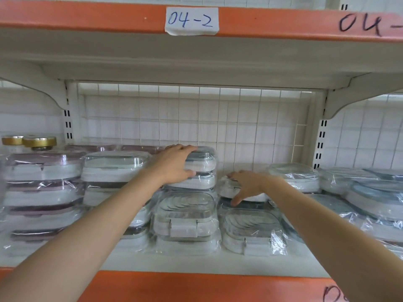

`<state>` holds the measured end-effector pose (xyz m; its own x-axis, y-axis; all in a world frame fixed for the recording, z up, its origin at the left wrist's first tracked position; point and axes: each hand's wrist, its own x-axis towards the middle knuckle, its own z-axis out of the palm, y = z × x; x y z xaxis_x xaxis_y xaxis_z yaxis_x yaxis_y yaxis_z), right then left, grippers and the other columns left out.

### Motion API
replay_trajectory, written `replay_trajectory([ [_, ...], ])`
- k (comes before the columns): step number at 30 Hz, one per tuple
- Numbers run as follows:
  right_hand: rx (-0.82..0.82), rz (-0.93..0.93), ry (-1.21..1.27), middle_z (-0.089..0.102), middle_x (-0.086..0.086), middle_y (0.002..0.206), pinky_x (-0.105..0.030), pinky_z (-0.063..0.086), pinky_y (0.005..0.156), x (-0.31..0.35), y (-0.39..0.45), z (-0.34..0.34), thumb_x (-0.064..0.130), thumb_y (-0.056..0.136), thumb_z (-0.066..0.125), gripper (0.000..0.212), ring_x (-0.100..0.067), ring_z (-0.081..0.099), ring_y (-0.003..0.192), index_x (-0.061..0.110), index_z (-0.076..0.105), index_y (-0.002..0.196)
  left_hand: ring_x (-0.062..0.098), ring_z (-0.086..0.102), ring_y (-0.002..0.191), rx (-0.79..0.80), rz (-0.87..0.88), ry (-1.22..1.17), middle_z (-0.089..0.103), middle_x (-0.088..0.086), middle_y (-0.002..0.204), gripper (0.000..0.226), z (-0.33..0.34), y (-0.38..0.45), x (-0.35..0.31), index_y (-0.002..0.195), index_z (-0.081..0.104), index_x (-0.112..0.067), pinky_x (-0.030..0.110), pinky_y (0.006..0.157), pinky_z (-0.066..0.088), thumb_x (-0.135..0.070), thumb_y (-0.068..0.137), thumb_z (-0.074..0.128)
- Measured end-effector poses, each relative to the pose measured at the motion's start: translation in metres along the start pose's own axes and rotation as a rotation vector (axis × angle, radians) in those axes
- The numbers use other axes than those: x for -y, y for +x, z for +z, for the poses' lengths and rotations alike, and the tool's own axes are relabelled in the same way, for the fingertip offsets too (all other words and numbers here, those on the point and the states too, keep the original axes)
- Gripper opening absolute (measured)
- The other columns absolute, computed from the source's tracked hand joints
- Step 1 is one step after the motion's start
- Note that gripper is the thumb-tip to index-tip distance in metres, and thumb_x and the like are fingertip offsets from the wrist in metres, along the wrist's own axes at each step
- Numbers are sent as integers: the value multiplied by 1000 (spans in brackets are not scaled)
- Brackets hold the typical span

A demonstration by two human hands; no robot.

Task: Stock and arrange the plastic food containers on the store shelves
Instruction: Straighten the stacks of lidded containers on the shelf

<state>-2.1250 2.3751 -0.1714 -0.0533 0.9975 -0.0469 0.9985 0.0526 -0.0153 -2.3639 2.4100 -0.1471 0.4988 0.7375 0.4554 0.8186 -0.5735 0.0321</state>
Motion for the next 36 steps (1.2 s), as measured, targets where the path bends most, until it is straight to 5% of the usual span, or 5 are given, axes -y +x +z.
replay_trajectory([
  [7, -378, 54, 158, 56, -9, 104, -26, 37, 61, 0, -13, -12, 46, 87, 58, 47, -16, 49, 75, 8, 47, 112, 26, 42, 130, -23, 5, 2, 42, 5, 144, 67, -3, 0, -9, 146, 28, -27, 40, 106, 33, -37, 88, 62],
  [15, -908, -102, 244, 49, 10, 66, -15, 30, 46, 32, -73, -48, 42, 85, 63, 42, -6, 47, 56, 9, 53, 110, 21, 29, 139, -140, 9, -254, 29, 5, 152, 58, -30, -15, -21, 145, 33, -16, 33, 112, 21, -19, 93, 56],
  [24, -800, -353, -372, 64, -2, 104, -29, 34, 62, 128, -95, -31, 57, 84, 50, 53, -26, 61, 92, 13, 50, 115, 15, 50, 112, -221, 96, -187, 56, -1, 118, 23, -82, -61, 2, 113, 63, -19, 28, 95, 38, -13, 93, 53],
  [30, -333, -458, 14, 60, -1, 121, -27, 40, 93, 129, -82, -29, 52, 88, 54, 51, -20, 54, 110, 15, 59, 121, 14, 46, 119, -81, 113, -59, 55, -2, 125, 27, -66, -88, 15, 119, 61, -18, 23, 97, 29, -18, 93, 53],
  [36, -335, -304, 124, 58, 6, 129, -13, 33, 95, 76, -94, -38, 33, 92, 56, 37, -6, 53, 111, 18, 59, 125, 14, 44, 125, 54, 200, -76, 48, -2, 137, 58, -45, -83, -9, 137, 46, -19, 29, 106, 33, -54, 90, 47],
])
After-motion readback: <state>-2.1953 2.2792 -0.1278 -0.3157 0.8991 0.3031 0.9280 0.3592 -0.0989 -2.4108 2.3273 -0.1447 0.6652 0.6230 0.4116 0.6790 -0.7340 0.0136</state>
